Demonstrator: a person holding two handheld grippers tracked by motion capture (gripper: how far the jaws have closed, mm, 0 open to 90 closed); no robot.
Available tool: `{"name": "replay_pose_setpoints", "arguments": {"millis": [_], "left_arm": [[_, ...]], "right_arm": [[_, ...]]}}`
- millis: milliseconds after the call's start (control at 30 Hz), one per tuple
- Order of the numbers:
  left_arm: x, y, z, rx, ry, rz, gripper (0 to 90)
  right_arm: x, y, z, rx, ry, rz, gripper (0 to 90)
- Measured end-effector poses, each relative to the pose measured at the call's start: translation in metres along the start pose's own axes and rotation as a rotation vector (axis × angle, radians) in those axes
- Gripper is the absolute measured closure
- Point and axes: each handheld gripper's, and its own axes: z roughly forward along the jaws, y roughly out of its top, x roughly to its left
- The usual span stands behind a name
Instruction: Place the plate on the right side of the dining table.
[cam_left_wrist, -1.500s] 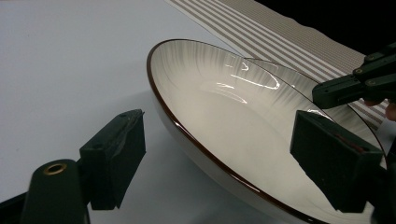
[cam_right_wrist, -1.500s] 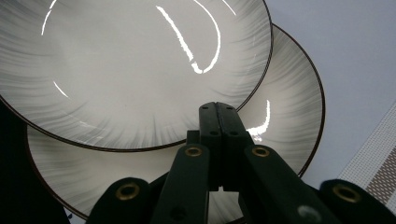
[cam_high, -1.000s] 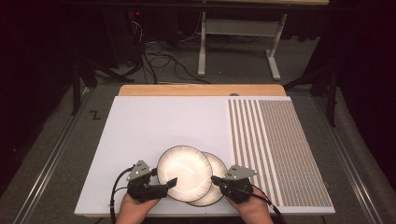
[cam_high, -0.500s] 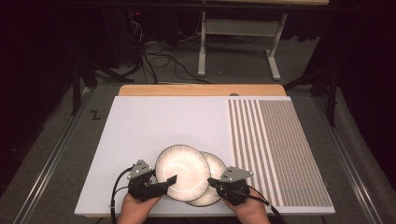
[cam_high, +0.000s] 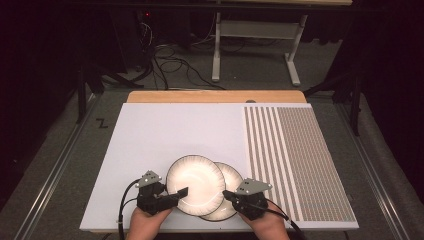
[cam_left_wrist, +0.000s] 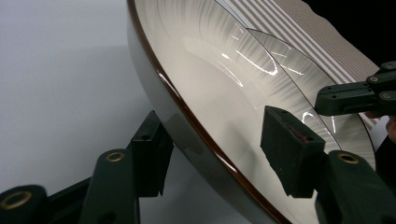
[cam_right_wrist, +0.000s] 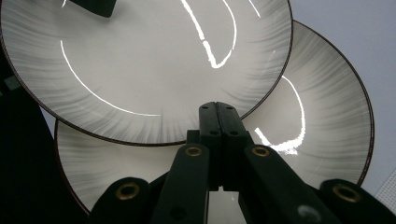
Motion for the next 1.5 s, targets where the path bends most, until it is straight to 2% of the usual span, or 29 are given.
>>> {"name": "replay_pose_setpoints", "arguments": {"millis": [100,233,433,600,800,967,1133,1300,1500], "left_arm": [[-0.003,0.002,-0.003,-0.014,0.011,0.011,50.7],[-0.004,0.003,-0.002,-0.002,0.04,0.019,56.0],[-0.002,0.004,-0.002,0.003,0.034,-0.001,57.9],[-0.003,0.006,-0.002,-0.004,0.032,-0.004,59.6],[-0.004,0.007,-0.001,-0.02,0.018,-0.006,62.8],[-0.008,0.008,0.0,-0.02,0.016,0.023,65.7],[-0.008,0.009,0.0,-0.031,0.005,0.028,68.1],[-0.012,0.01,-0.001,-0.063,-0.003,0.062,70.6],[-0.017,0.01,-0.003,-0.093,0.0,0.124,72.3]], "right_arm": [[0.001,-0.001,0.001,0.012,-0.003,0.0,90.0],[0.0,-0.001,0.001,0.008,-0.004,-0.001,90.0],[0.001,-0.001,0.0,0.006,-0.004,0.002,90.0],[0.0,-0.001,0.0,0.007,-0.01,-0.006,90.0],[-0.002,-0.003,-0.003,-0.004,-0.001,0.007,90.0],[-0.002,-0.003,-0.005,-0.015,0.001,0.006,90.0],[-0.004,-0.002,-0.01,-0.035,-0.002,0.009,90.0],[-0.007,-0.003,-0.022,-0.083,-0.013,0.016,89.3],[-0.014,-0.006,-0.039,-0.126,-0.045,0.031,72.4]]}}
